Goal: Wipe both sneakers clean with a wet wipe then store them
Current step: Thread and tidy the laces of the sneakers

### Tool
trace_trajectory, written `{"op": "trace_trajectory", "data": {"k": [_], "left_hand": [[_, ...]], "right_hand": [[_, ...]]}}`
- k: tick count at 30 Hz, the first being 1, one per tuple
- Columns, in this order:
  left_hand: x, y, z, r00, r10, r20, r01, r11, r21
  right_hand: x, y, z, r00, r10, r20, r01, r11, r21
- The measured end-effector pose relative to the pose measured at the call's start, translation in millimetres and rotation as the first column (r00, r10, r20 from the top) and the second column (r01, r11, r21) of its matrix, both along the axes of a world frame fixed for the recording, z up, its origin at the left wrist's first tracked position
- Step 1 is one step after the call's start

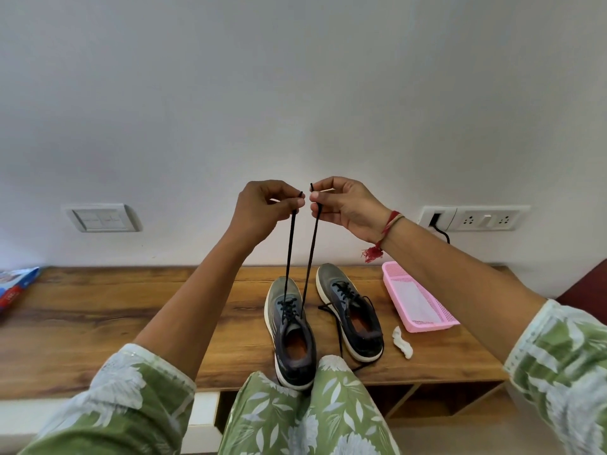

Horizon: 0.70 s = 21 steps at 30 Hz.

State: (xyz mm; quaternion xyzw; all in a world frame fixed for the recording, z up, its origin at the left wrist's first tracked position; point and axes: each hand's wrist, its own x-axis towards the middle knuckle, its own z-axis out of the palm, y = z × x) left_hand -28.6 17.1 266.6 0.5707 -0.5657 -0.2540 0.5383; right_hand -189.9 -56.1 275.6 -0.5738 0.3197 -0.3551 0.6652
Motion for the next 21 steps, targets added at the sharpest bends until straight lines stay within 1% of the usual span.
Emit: {"op": "trace_trajectory", "data": {"k": [2,5,6,7,9,12,15,19,21], "left_hand": [[-2.7,-0.8,0.1,1.000,0.010,0.023,-0.010,1.000,-0.009],[-3.1,-3.3,-0.1,0.989,0.055,0.134,-0.051,0.998,-0.034],[-2.7,-3.9,0.3,0.987,0.062,0.150,-0.058,0.998,-0.032],[-2.6,-3.8,1.2,0.989,0.059,0.136,-0.056,0.998,-0.021],[-3.2,-2.6,3.6,0.998,0.028,0.058,-0.028,1.000,0.001],[-3.3,-2.0,5.3,1.000,-0.016,-0.003,0.016,1.000,0.012],[-1.7,-4.0,5.5,0.999,0.006,-0.054,-0.005,1.000,0.014],[-0.8,-6.0,4.8,0.996,0.056,-0.073,-0.056,0.998,0.004],[-0.6,-6.3,3.4,0.992,0.084,-0.089,-0.084,0.996,0.001]], "right_hand": [[2.2,1.9,-0.8,1.000,0.016,-0.013,-0.016,1.000,0.018],[4.4,2.6,-0.1,0.999,0.015,-0.045,-0.013,0.999,0.049],[4.1,2.0,0.4,0.999,0.012,-0.050,-0.009,0.998,0.054],[3.5,1.5,0.6,0.998,0.016,-0.053,-0.014,0.998,0.054],[1.7,1.4,0.5,0.997,0.040,-0.059,-0.038,0.998,0.046],[-0.2,2.4,-0.9,0.996,0.080,-0.048,-0.078,0.996,0.044],[-1.4,0.6,-3.1,0.991,0.134,-0.007,-0.133,0.989,0.060],[-1.3,0.4,-12.8,0.978,0.201,-0.062,-0.204,0.977,-0.058],[4.7,6.5,-22.0,0.986,0.161,-0.051,-0.166,0.979,-0.120]]}}
